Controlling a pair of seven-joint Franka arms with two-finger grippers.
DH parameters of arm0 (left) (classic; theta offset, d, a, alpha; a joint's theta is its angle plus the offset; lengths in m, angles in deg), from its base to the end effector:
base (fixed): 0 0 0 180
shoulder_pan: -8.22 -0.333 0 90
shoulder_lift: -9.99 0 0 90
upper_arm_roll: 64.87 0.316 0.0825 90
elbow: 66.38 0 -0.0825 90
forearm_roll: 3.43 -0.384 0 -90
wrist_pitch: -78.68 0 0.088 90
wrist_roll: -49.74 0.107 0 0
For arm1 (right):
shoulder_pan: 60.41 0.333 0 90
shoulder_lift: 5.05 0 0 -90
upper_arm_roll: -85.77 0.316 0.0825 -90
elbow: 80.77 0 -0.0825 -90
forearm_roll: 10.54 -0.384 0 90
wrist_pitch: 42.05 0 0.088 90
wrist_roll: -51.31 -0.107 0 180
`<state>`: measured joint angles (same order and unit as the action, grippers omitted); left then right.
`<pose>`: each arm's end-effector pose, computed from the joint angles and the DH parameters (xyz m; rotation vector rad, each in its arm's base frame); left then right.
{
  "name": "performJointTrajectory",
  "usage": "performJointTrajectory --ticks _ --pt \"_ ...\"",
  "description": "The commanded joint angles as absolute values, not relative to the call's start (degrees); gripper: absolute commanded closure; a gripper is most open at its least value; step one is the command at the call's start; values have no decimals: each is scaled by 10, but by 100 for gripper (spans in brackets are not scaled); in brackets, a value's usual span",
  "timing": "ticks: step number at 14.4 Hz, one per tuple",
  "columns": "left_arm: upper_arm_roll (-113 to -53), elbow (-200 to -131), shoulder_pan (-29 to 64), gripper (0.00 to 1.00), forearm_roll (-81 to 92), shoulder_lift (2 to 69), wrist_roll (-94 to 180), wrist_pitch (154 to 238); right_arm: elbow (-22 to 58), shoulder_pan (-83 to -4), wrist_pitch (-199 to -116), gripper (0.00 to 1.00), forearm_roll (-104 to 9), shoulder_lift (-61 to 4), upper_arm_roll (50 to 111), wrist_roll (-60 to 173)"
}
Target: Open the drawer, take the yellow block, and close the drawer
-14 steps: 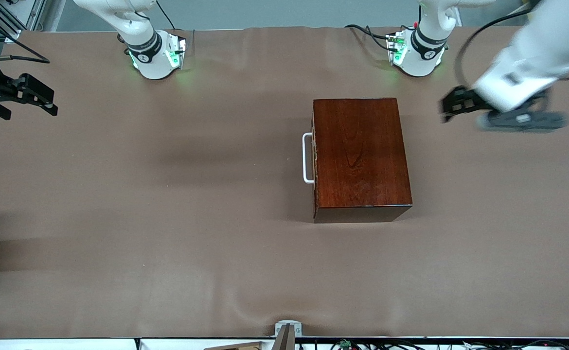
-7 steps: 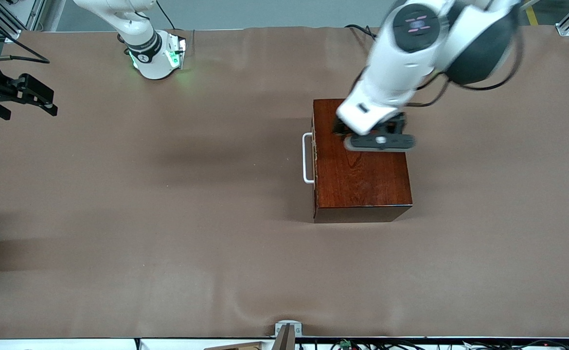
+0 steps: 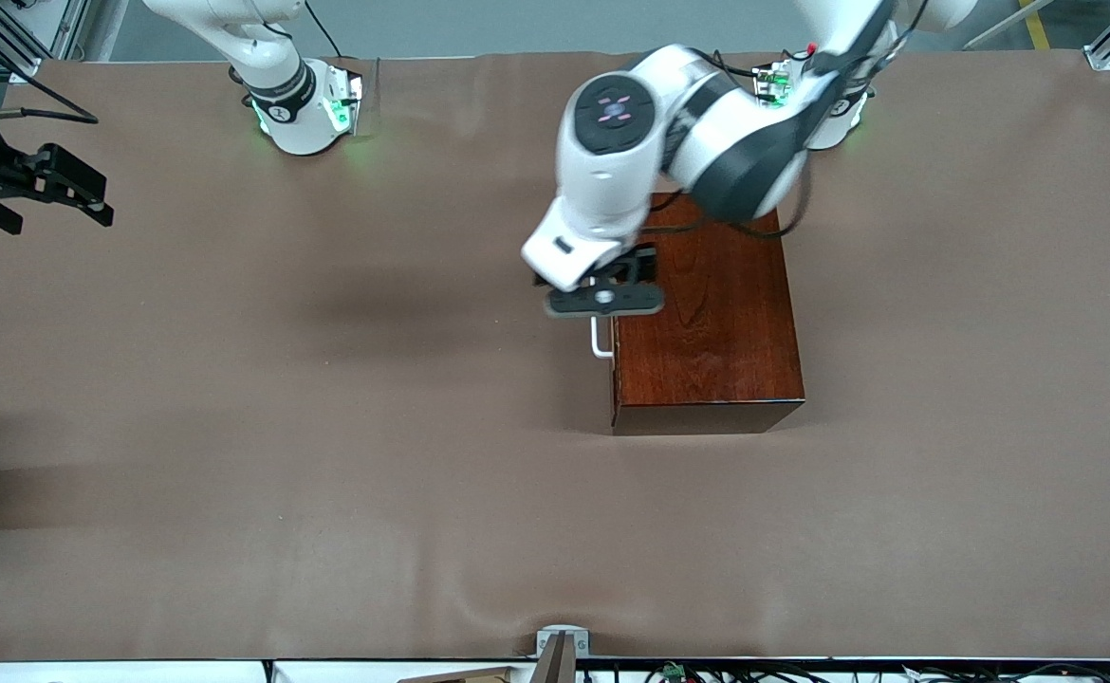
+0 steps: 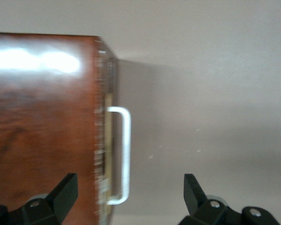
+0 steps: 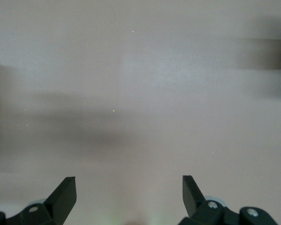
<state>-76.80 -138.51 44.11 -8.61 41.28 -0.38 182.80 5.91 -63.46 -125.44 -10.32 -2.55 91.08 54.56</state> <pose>0.5105 -0.5018 0.4511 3.1104 0.0775 0.0011 0.5284 0.0217 0.6650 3.1302 0.1498 -0.0220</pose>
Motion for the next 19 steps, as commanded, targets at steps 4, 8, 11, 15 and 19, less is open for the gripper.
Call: performJointTrajectory --ticks 4,8,11,15,19 --pt "-599 -1331 616 0 -98 506 -26 1842 48 -637 -1253 0 -105 -31 914 549" --pt "-564 -1333 654 0 -98 524 -34 1819 48 -636 -1253 0 -105 -31 913 549" --pt "-564 -1334 663 0 -119 537 -33 1791 48 -636 -1253 0 -105 -31 913 548" --pt "-565 -1340 663 0 -132 545 -33 1774 48 -636 -1253 0 -105 -31 913 548" --pt "-566 -1348 663 0 -132 547 -35 1771 48 -636 -1252 0 -105 -31 913 548"
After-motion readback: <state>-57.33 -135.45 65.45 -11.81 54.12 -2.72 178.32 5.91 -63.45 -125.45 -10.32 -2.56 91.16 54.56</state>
